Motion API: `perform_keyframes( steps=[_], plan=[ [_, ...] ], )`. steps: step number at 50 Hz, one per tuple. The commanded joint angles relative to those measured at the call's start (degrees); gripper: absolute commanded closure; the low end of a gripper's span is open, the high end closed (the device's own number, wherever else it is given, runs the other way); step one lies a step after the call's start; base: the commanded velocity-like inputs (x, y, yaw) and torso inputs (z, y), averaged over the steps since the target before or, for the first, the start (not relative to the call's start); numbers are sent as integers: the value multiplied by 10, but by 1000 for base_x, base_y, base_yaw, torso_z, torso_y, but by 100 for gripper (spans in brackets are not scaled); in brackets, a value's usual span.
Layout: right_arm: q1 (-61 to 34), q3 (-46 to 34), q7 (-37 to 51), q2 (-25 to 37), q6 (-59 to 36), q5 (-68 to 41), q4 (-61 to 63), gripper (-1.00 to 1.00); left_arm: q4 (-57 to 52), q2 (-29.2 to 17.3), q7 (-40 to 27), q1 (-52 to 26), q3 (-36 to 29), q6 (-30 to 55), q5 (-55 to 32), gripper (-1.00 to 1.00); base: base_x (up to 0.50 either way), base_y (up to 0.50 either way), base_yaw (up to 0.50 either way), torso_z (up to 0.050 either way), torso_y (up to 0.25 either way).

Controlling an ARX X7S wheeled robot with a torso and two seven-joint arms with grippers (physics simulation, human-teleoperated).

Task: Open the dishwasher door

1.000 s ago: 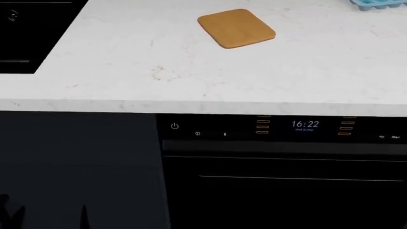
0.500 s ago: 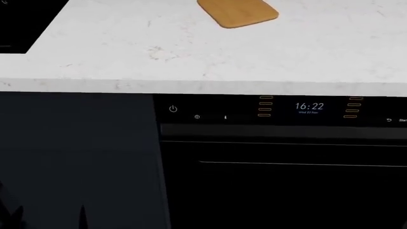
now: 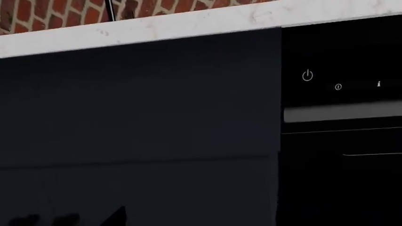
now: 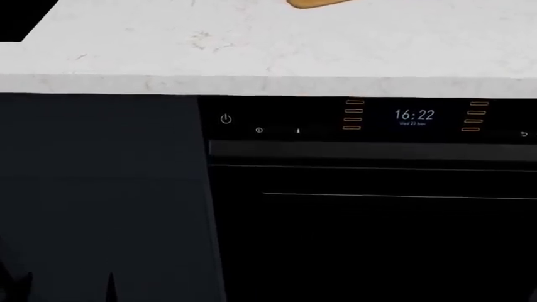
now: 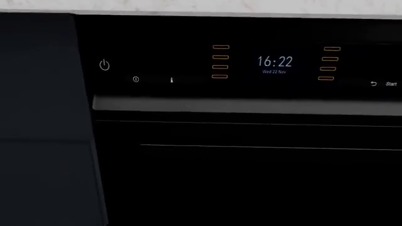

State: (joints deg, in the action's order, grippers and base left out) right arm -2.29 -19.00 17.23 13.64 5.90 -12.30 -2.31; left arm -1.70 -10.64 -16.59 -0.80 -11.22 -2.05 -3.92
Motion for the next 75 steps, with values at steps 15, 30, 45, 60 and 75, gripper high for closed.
perform_keyframes(
  steps=[15, 30, 45, 60, 75],
  plan=[
    [2, -4, 4, 6, 6, -5, 0, -100, 3, -6, -8, -1, -13, -3, 2, -100, -1, 0, 0, -50, -16],
    [5, -5, 4, 9, 10, -13, 7, -100, 2, -11, -10, 4, -13, -28, -6, -100, 0, 0, 0, -27, -9],
    [0, -11, 8, 11, 2, -14, 10, -100, -2, -15, -15, 1, -17, -24, -5, -100, 137, 0, 0, 0, 0],
    [-1, -13, 9, 11, 7, -18, 7, -100, 1, -19, -18, -2, -21, -25, -5, -100, 346, 0, 0, 0, 0],
    [3, -14, 10, 15, 15, -22, 9, -100, -6, -23, -24, -2, -28, -22, -3, -100, 161, 0, 0, 0, 0]
  ],
)
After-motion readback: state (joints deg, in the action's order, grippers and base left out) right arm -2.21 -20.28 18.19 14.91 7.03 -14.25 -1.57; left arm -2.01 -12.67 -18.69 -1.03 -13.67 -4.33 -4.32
